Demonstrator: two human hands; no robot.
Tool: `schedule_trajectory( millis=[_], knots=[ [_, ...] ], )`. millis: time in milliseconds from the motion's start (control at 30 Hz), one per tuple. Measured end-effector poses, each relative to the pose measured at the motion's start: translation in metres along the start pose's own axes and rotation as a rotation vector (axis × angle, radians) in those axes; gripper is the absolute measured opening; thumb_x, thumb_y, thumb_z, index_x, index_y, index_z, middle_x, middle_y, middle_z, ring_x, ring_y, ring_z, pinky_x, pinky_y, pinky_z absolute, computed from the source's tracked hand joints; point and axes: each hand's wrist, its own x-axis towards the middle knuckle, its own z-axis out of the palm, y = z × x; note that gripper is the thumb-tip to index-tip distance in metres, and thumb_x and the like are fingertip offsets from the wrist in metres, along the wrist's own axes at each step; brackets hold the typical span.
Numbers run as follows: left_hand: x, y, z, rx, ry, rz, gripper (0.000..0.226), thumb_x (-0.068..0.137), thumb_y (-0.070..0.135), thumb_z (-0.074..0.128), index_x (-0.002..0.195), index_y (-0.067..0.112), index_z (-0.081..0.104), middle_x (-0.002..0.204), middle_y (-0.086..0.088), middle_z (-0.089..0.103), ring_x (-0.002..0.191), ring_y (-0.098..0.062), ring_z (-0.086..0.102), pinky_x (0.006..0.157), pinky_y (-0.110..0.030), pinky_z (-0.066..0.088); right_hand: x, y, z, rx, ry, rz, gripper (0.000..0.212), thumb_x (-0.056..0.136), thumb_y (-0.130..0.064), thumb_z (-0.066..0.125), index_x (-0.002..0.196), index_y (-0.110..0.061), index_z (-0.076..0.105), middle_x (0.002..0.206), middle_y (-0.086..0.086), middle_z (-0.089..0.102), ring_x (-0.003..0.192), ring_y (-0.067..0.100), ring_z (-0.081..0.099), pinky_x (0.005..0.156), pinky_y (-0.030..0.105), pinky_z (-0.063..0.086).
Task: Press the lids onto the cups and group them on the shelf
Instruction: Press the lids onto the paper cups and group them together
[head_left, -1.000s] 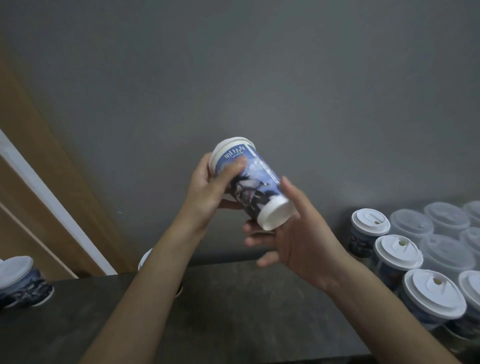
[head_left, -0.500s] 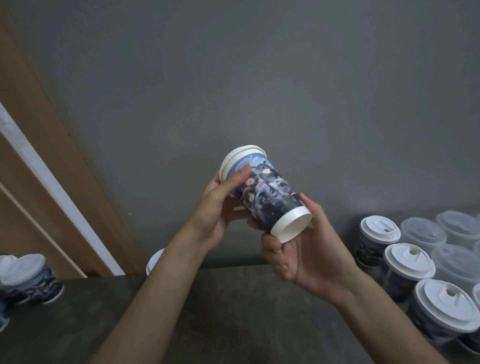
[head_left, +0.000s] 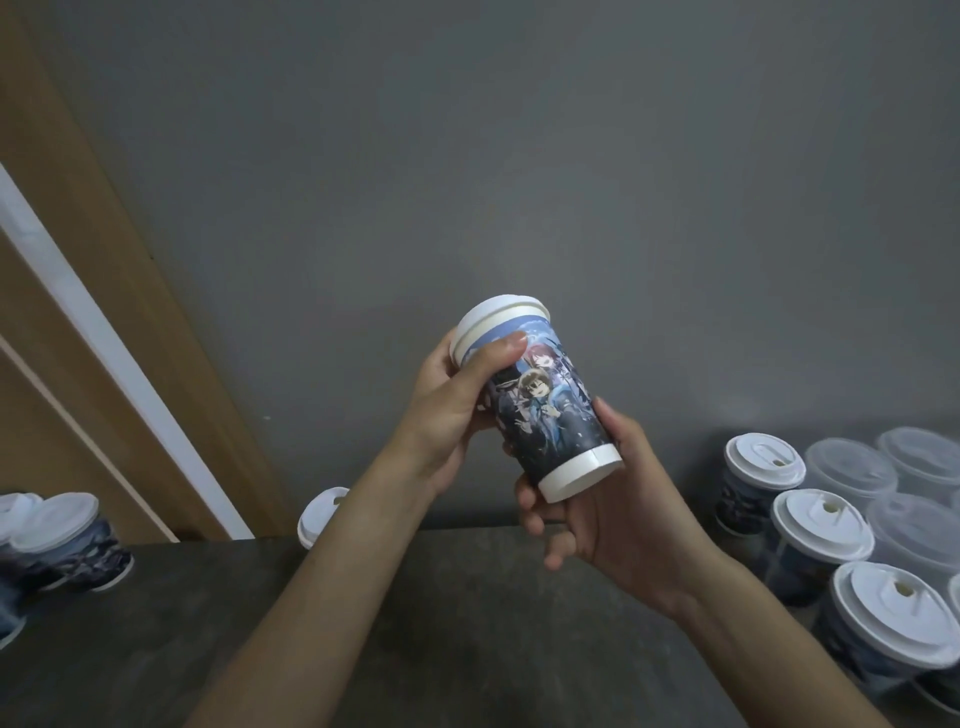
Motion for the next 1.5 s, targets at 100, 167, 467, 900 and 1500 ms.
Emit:
schedule_trajectory(
  millis=[100, 167, 467, 900, 1500],
  knots=[
    [0.001, -0.001, -0.001, 0.075, 0.016, 0.008, 0.064, 0.066, 0.040, 0.083, 0.120, 0.011, 0.064, 0.095, -0.005, 0.075, 0.081, -0.021, 0.072, 0.068, -0.033, 0.056, 0.003, 0.006, 0.002, -0.038, 0.054, -0.036, 0.071, 0.086, -0.067, 0.039, 0.117, -0.008, 0.063, 0.076, 0.016, 0.062, 0.059, 0.022, 0.059, 0.045, 0.030, 0.054],
    [0.000, -0.001, -0.002, 0.071, 0.003, 0.001, 0.058, 0.069, 0.037, 0.083, 0.119, 0.014, 0.064, 0.097, -0.004, 0.075, 0.083, -0.021, 0.072, 0.070, -0.033, 0.058, 0.004, 0.010, 0.004, -0.009, 0.063, -0.051, 0.066, 0.086, -0.065, 0.040, 0.110, -0.008, 0.066, 0.072, 0.016, 0.060, 0.053, 0.020, 0.056, 0.043, 0.029, 0.053],
    [-0.003, -0.012, -0.002, -0.048, 0.003, -0.105, 0.078, 0.068, 0.040, 0.085, 0.131, 0.004, 0.058, 0.100, -0.008, 0.075, 0.086, -0.022, 0.072, 0.075, -0.033, 0.054, 0.006, 0.017, 0.001, 0.186, 0.030, -0.009, 0.066, 0.093, -0.065, 0.044, 0.112, -0.006, 0.067, 0.070, 0.015, 0.058, 0.047, 0.017, 0.054, 0.039, 0.026, 0.051],
    [-0.003, -0.034, 0.003, 0.105, 0.087, 0.014, 0.080, 0.059, 0.050, 0.085, 0.124, 0.013, 0.058, 0.104, -0.004, 0.075, 0.087, -0.017, 0.074, 0.064, -0.029, 0.057, 0.005, 0.021, -0.008, 0.224, 0.150, -0.019, 0.056, 0.087, -0.061, 0.049, 0.099, -0.016, 0.079, 0.068, 0.013, 0.054, 0.049, 0.015, 0.052, 0.039, 0.025, 0.050],
    [-0.036, -0.115, 0.005, -0.734, 0.139, -0.616, 0.043, 0.093, 0.034, 0.049, 0.108, 0.005, 0.077, 0.117, -0.020, 0.072, 0.099, -0.035, 0.071, 0.081, -0.042, 0.056, 0.033, 0.016, -0.030, -1.570, 0.790, -0.574, 0.051, 0.081, -0.072, 0.056, 0.095, -0.023, 0.059, 0.082, -0.004, 0.065, 0.079, 0.023, 0.061, 0.063, 0.039, 0.049]
  ],
)
